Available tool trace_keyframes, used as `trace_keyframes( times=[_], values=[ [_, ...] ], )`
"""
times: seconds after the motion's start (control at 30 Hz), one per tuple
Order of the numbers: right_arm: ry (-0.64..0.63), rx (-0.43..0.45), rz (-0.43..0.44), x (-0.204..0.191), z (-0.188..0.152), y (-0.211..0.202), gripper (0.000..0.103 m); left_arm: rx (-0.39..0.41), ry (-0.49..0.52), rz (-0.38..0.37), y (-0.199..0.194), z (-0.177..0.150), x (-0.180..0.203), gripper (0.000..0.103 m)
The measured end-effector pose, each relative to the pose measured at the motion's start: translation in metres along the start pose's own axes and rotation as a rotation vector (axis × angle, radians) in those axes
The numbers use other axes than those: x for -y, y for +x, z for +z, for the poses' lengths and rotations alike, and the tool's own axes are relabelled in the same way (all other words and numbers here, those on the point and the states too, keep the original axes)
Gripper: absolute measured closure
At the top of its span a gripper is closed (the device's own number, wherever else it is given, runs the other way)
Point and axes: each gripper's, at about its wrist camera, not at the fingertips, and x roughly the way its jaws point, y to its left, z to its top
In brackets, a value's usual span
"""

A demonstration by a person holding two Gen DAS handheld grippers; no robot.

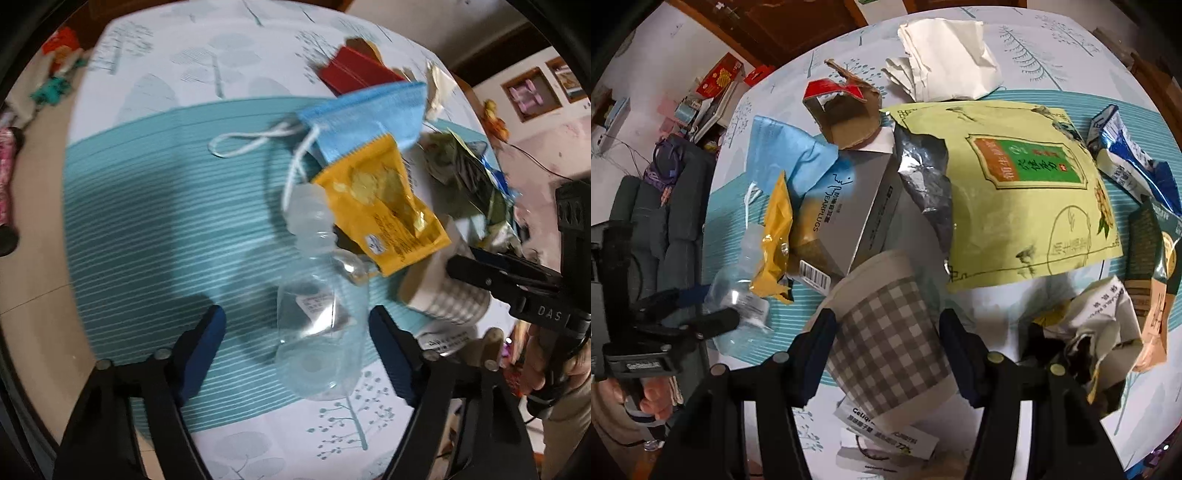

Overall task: Collect trash
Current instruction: 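Grasp the clear plastic bottle with the left tool while the right tool grasps the checkered cup, then lift the bottle and checkered cup and carry both toward the floor bin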

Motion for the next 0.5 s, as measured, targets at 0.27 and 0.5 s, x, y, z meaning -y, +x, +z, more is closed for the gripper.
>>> trace_keyframes(
  times=[0.27,0.5],
  values=[
    [0.010,0.055,0.009,0.002,-0.026,-0.022,0.103,-0.005,0.045,-0.024,0.003,-0.006,0.027,0.067],
    [0.066,0.016,0.027,-0.004,-0.044,-0.026,0.103,0.015,0.063,0.003,0.000,-0.019,0.050,0.079]
  ],
)
